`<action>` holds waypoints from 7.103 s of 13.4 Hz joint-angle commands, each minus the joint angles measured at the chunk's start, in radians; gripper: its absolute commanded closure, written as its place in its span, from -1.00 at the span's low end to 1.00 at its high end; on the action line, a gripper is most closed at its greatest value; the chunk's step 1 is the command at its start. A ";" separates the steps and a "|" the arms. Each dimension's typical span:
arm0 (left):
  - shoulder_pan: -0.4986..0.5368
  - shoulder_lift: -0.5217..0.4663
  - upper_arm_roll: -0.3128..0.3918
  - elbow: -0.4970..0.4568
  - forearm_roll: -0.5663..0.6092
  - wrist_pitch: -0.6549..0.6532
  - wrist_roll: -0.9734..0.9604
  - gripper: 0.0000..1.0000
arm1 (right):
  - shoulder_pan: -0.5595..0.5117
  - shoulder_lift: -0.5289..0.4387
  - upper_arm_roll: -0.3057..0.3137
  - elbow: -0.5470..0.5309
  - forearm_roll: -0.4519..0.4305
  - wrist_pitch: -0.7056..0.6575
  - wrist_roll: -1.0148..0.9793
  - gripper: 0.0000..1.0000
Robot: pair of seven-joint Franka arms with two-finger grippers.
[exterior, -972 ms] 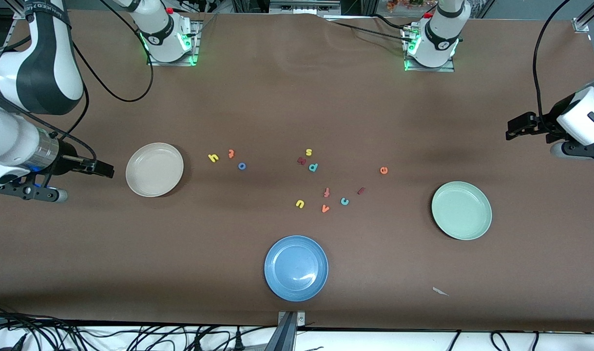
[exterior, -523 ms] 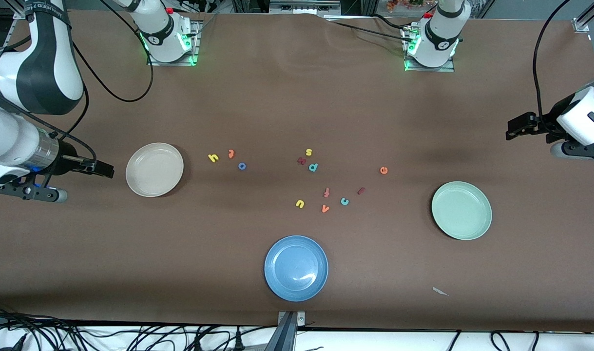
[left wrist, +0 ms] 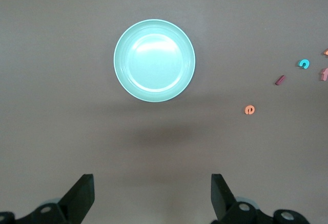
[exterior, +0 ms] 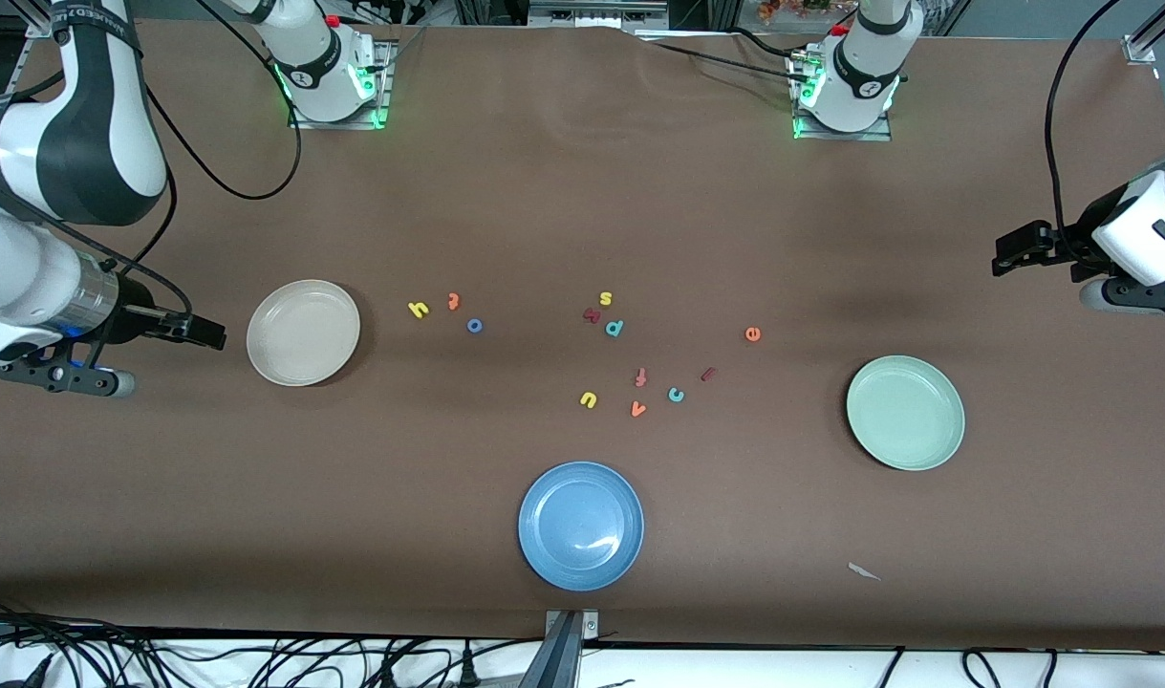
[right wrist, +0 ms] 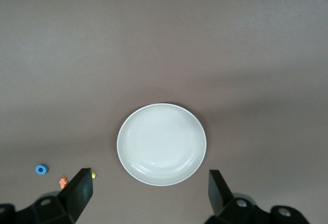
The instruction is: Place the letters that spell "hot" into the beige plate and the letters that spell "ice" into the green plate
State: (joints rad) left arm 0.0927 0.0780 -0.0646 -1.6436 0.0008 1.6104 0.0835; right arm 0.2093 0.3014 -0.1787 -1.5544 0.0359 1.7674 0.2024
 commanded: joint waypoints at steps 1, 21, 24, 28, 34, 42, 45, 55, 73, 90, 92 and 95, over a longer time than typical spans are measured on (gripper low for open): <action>0.001 0.005 -0.001 0.007 -0.005 0.008 0.005 -1.00 | 0.030 -0.019 0.002 -0.036 0.009 0.015 0.086 -0.99; -0.022 0.045 -0.170 -0.146 -0.018 0.218 -0.272 -1.00 | 0.348 0.082 0.037 -0.227 0.019 0.247 0.447 -0.99; -0.021 0.039 -0.208 -0.257 -0.015 0.351 -0.275 -1.00 | 0.352 0.123 0.065 -0.227 0.059 0.300 0.447 -0.99; -0.022 0.046 -0.257 -0.369 -0.008 0.534 -0.353 -1.00 | 0.360 0.177 0.094 -0.227 0.078 0.388 0.447 -0.99; -0.054 0.138 -0.294 -0.429 -0.005 0.692 -0.447 -1.00 | 0.366 0.206 0.104 -0.259 0.078 0.411 0.454 -0.98; -0.102 0.328 -0.294 -0.423 0.176 0.821 -0.581 -1.00 | 0.366 0.205 0.116 -0.286 0.079 0.400 0.460 -0.98; -0.108 0.379 -0.293 -0.420 0.177 0.849 -0.579 -1.00 | 0.366 0.206 0.117 -0.291 0.079 0.405 0.462 -0.98; -0.131 0.448 -0.293 -0.430 0.289 0.842 -0.620 -0.87 | 0.367 0.208 0.123 -0.291 0.079 0.414 0.462 -0.98; -0.143 0.468 -0.293 -0.430 0.308 0.809 -0.663 0.21 | 0.369 0.239 0.146 -0.345 0.082 0.601 0.454 -0.97; -0.065 0.431 -0.293 -0.256 0.306 0.541 -0.487 0.54 | 0.387 0.268 0.146 -0.391 0.076 0.718 0.368 -0.22; -0.021 0.431 -0.293 -0.240 0.306 0.536 -0.392 0.54 | 0.387 0.269 0.146 -0.397 0.076 0.722 0.368 -0.20; 0.044 0.433 -0.285 -0.229 0.308 0.536 -0.250 0.54 | 0.387 0.269 0.146 -0.398 0.076 0.724 0.368 -0.01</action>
State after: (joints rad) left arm 0.1016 0.5167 -0.3501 -1.8827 0.2746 2.1642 -0.2508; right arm 0.5935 0.5724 -0.0333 -1.9380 0.1051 2.4673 0.5842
